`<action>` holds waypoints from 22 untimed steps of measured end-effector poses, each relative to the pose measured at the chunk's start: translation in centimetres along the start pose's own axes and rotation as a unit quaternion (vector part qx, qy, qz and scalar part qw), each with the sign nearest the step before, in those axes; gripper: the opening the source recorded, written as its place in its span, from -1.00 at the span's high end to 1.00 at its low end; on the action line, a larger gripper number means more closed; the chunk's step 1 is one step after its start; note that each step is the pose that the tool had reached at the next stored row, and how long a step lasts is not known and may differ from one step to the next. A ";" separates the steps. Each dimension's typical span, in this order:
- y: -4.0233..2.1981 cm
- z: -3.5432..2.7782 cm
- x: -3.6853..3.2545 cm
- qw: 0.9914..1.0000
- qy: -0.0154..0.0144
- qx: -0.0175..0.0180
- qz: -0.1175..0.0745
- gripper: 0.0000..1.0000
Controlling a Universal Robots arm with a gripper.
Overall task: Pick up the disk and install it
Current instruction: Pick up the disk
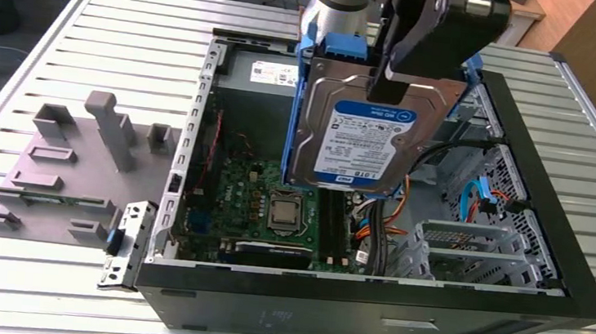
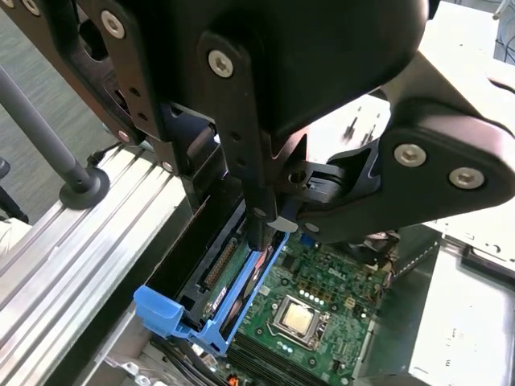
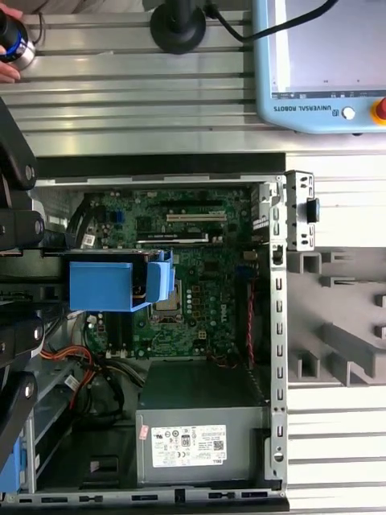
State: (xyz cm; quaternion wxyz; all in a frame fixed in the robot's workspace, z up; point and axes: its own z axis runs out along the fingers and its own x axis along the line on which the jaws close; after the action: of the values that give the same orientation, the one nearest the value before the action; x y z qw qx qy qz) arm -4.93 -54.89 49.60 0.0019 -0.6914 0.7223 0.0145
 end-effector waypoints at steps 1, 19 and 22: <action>-0.01 0.00 0.16 1.000 0.000 0.000 0.000 0.30; -0.05 -0.02 1.27 1.000 0.003 0.000 0.000 0.30; -0.19 0.00 1.27 1.000 0.003 0.000 0.000 0.30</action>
State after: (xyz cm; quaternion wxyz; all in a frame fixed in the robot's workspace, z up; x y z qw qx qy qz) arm -4.79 -56.17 49.57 0.0001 -0.6914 0.7223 0.0125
